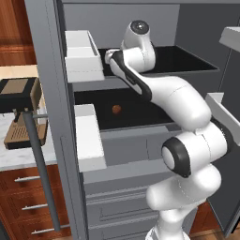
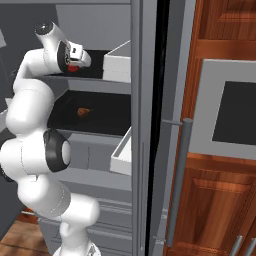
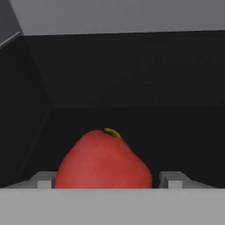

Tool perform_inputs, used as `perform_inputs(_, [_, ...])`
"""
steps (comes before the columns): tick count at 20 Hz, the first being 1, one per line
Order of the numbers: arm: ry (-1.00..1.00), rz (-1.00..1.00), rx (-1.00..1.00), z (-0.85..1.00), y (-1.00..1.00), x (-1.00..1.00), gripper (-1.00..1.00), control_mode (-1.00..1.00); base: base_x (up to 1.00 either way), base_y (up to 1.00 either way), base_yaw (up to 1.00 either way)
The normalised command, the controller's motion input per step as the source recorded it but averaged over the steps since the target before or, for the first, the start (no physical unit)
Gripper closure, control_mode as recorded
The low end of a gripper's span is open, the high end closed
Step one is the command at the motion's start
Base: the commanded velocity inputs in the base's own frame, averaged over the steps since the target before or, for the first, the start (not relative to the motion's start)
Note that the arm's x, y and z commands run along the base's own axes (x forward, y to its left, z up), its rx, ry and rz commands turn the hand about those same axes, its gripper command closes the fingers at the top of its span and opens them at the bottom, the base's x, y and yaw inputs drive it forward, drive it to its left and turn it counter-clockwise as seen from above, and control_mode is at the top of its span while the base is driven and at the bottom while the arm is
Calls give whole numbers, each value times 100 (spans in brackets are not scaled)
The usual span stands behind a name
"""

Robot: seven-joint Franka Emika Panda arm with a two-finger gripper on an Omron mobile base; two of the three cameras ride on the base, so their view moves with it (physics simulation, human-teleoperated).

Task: Place the cold items (bell pepper and pear) from the fridge in one tupperware on the dining counter. Place the warm items (kebab skewer and hot dog) in the stove area in another tupperware.

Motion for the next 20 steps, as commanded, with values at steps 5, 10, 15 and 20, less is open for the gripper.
perform_inputs(5, [-9, -3, 2, -13, -3, -24, 100, -100, 0, 0, 0])
perform_inputs(10, [-28, -8, 9, 3, -34, -48, 100, -100, 0, 0, 0])
perform_inputs(15, [-9, -25, -5, 28, -44, -98, 100, -100, 0, 0, 0])
perform_inputs(20, [12, -4, 6, 12, -54, -100, 100, -100, 0, 0, 0])
